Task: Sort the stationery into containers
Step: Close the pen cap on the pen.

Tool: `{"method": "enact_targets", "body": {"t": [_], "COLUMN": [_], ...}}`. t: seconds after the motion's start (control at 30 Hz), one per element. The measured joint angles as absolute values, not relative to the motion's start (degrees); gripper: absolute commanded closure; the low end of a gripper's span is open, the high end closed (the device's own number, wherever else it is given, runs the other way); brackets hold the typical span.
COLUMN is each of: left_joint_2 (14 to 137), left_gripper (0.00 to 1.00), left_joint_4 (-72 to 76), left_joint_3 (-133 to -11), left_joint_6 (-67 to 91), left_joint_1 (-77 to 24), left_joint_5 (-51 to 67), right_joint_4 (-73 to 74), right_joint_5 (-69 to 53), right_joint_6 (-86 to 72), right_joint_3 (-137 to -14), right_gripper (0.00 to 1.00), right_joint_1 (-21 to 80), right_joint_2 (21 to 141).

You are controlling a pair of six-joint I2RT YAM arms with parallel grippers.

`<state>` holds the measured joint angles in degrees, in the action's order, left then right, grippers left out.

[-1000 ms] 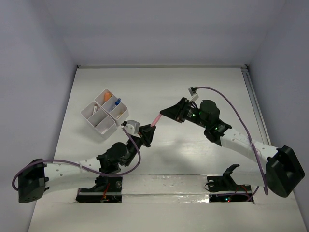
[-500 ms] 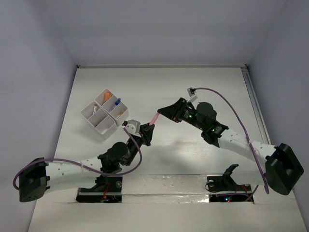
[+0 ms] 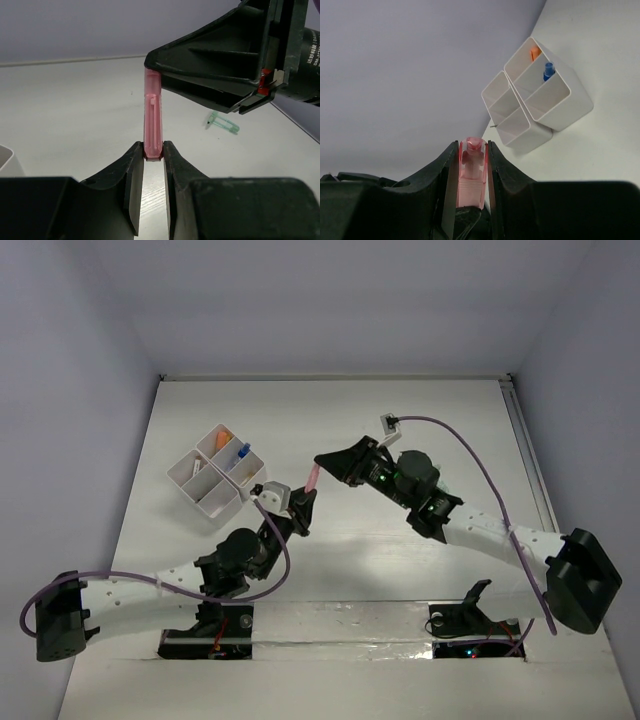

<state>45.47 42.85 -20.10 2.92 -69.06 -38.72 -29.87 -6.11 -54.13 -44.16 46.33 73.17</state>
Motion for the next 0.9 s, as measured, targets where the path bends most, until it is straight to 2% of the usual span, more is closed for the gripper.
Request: {"method": "enact_targets", "body": {"t": [0.33, 0.67, 0.7, 0.73, 0.77, 0.83, 0.87, 0.9], "left_joint_2": [45.67, 45.58, 45.39, 45.04, 44.58, 43.05, 42.00, 40.07], "left_gripper": [1.00, 1.00, 0.97, 0.91, 0.76, 0.61, 0.49, 0.44], "left_joint_4": [38.65, 34.11, 33.93, 33.85, 33.85, 34.79, 35.94, 34.39], "left_joint_3": [-23.51, -23.77, -23.90, -24.01, -24.03, -24.14, -24.27, -24.34], "left_joint_6": [-0.60, 1.48, 2.00, 2.76, 3.42, 4.69, 5.52, 5.89], "left_joint_1": [-67.85, -65.39, -65.32, -65.12, -64.95, -64.53, -64.20, -63.94], "left_joint_5": [-36.77, -32.97, -33.01, -33.04, -33.01, -32.86, -32.91, -33.58], "right_joint_4": [-33.52, -33.10, -32.18, -31.24, -30.50, -27.88, -26.09, -26.06], "right_joint_5": [3.53, 7.16, 7.27, 7.38, 7.42, 5.30, 3.75, 3.92], "right_joint_6": [-51.18, -50.43, -49.98, -49.45, -49.04, -48.10, -47.51, -47.59], "right_joint_3": [-45.10, -44.12, -44.91, -45.89, -46.76, -48.62, -49.15, -49.58], "right_gripper": [1.00, 1.00, 1.00, 1.00, 1.00, 1.00, 1.00, 1.00], "right_joint_1": [51.27, 52.16, 52.27, 52.38, 52.49, 52.90, 53.71, 54.04], "right_joint_2": [75.48, 75.35, 75.35, 75.42, 75.44, 75.68, 76.20, 76.95]}}
